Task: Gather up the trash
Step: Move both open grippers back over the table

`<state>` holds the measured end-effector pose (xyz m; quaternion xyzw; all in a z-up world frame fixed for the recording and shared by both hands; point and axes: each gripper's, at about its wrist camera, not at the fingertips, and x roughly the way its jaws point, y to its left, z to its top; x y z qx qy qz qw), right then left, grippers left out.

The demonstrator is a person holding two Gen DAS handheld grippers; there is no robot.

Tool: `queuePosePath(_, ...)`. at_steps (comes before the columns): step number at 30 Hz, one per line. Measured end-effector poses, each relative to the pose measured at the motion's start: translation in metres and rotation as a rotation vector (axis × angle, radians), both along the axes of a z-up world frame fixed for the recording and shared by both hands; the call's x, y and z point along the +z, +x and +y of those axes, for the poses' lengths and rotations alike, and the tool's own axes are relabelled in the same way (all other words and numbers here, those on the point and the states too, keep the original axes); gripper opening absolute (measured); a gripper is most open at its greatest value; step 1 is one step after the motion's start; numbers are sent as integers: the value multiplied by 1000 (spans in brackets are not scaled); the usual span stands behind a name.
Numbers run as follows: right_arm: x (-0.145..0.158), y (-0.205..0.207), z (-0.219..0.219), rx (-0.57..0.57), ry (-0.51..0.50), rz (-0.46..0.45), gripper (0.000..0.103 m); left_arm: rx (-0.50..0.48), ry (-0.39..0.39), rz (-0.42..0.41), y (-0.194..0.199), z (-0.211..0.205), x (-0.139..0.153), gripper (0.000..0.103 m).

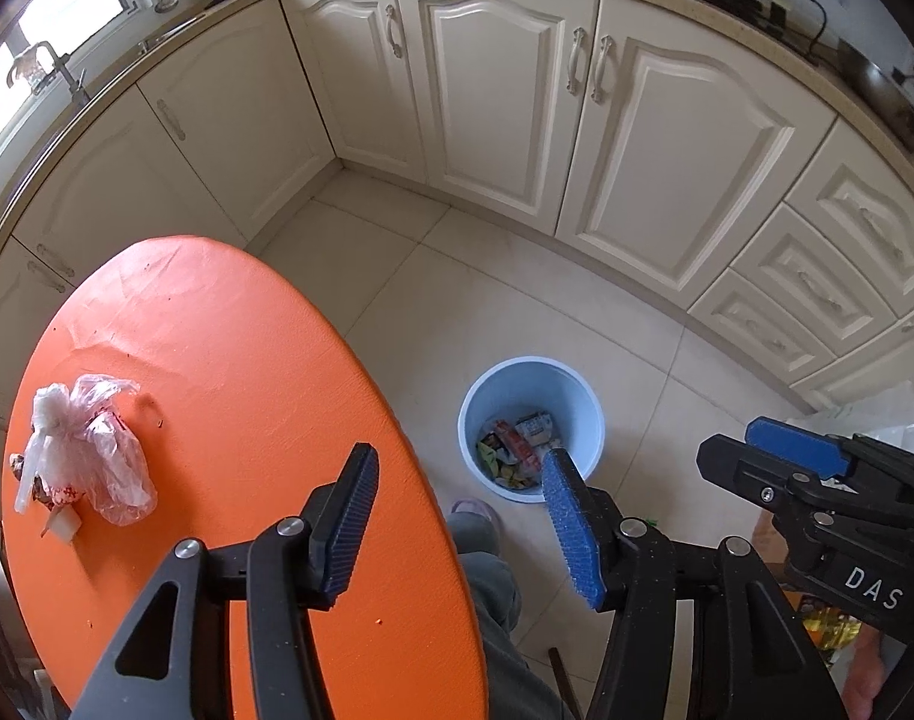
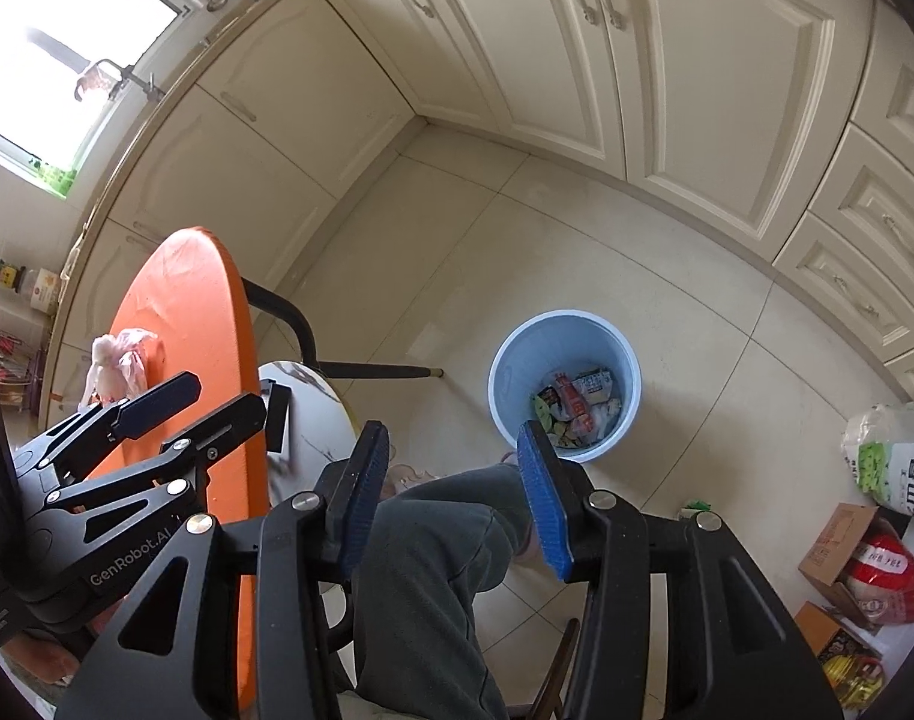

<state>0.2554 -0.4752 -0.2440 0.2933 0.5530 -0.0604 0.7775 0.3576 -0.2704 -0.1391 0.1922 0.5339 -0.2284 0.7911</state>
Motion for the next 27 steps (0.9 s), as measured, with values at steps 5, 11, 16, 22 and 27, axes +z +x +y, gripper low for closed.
queuePosePath(5, 13, 0, 19, 22, -15, -15, 51, 25, -20, -8, -8, 31, 15, 53)
queuePosePath(11, 33, 7, 53, 79, -46, -42, 63, 73, -50, -26, -18, 79, 35, 53)
queuePosePath(16, 48, 15, 88, 114, -65, -84, 91, 144, -78, -42, -28, 130, 53, 60)
queuePosePath(22, 57, 33, 132, 191, -76, -77, 96, 252, -96, -38, -36, 193, 66, 61)
queuePosePath(27, 59, 49, 170, 264, -89, -70, 97, 345, -124, -45, -43, 250, 78, 69)
